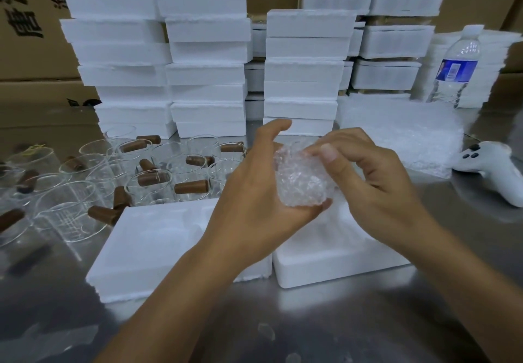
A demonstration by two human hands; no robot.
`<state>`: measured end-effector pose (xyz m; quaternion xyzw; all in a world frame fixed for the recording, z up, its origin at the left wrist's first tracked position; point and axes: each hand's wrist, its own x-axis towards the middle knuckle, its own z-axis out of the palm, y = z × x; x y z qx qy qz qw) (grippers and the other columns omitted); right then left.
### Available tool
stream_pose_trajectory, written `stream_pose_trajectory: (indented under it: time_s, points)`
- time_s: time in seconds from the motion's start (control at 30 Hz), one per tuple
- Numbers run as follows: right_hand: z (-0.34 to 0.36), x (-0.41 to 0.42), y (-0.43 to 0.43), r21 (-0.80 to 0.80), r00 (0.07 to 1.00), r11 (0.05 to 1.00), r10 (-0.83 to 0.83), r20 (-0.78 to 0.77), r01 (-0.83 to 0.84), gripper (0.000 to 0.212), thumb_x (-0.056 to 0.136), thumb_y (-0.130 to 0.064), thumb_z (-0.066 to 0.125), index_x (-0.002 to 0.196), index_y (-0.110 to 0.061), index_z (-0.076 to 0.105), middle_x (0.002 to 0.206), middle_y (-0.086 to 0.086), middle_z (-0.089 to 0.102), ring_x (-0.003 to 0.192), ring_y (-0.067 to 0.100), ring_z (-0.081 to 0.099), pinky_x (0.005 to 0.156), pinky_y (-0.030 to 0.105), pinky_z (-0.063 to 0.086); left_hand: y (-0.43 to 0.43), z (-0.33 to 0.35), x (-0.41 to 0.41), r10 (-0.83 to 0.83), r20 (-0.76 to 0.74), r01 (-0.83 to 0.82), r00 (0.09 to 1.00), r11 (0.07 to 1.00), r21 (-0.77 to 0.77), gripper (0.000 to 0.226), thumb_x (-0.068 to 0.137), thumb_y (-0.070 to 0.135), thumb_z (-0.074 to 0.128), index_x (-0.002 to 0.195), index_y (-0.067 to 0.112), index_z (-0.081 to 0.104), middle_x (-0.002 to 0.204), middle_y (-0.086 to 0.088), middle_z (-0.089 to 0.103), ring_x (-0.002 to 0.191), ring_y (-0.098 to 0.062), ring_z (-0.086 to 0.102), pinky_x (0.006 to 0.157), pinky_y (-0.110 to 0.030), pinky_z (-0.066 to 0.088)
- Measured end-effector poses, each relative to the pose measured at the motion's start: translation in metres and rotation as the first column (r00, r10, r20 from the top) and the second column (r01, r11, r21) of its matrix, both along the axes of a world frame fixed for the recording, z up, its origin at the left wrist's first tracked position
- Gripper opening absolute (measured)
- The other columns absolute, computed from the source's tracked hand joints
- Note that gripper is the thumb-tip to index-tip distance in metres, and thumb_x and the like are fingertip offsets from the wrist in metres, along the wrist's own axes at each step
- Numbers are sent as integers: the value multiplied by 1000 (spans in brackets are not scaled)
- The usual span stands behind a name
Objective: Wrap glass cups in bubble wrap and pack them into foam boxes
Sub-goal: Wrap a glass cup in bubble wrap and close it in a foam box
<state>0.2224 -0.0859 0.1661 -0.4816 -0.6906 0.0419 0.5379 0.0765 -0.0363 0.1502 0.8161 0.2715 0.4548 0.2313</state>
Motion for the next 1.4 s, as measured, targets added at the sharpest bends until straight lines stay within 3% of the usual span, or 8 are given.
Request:
stream_pose_trajectory:
  time_s: [0.2,0.47,0.7,0.77,0.87,1.0,1.17,1.4]
  points:
    - [0,2,2,-123,1000,992,12,28,-9,11,80,-34,60,69,-36,62,77,-13,62,95,0,49,84,9,35,-2,-2,1,-9,-54,13,998,996,88,83,65,42,84,129,40,31,118,16,51,105,-4,54,83,-18,48]
    - [1,9,2,-376,976,926,-50,-214,-34,41,65,-17,72,100,-25,51,104,2,59,90,13,58,74,21,49,-5,0,2,-52,-170,118,984,907,405,68,68,26,81,125,5,52,118,-6,57,105,-21,55,89,-28,44]
    - [19,24,0,-354,913,933,-85,-400,-68,57,54,-63,59,96,-26,65,84,-8,69,81,6,64,77,24,48,-2,3,-2,-44,-20,46,999,996,71,72,70,40,75,123,43,26,120,18,41,108,5,44,88,-4,37]
    - [21,33,-1,-428,927,900,-92,-363,-78,56,58,-60,59,99,-23,67,94,-2,71,90,16,66,91,35,49,-2,5,-3,-41,38,42,998,999,-17,70,73,41,73,118,55,21,119,26,39,112,11,41,85,0,36]
    - [20,38,-4,-532,937,825,-11,-350,-189,49,62,-47,64,100,-16,69,94,7,72,81,26,69,77,32,57,-5,6,-2,-71,47,75,996,993,-93,69,77,42,72,119,63,23,123,29,40,112,10,43,85,-2,39]
    - [21,45,-5,-516,868,799,14,-497,-309,34,62,-29,68,87,-5,69,65,4,63,51,8,55,52,17,50,-10,6,0,-124,43,131,991,964,-233,54,73,56,70,119,58,42,122,26,48,112,12,45,82,-6,39]
    - [22,58,-6,-595,838,712,-17,-545,-373,25,52,-25,70,69,-8,69,57,2,58,45,7,52,48,16,50,-5,11,-7,-296,32,272,955,826,-494,45,65,48,73,107,55,58,126,24,54,123,1,46,102,-25,39]
    - [14,61,-2,-718,907,609,4,-422,-337,24,60,-24,66,78,-7,69,57,2,61,48,6,54,49,17,49,0,10,-11,-396,-3,312,918,728,-611,44,61,28,81,99,44,65,109,15,68,101,-6,65,88,-25,52]
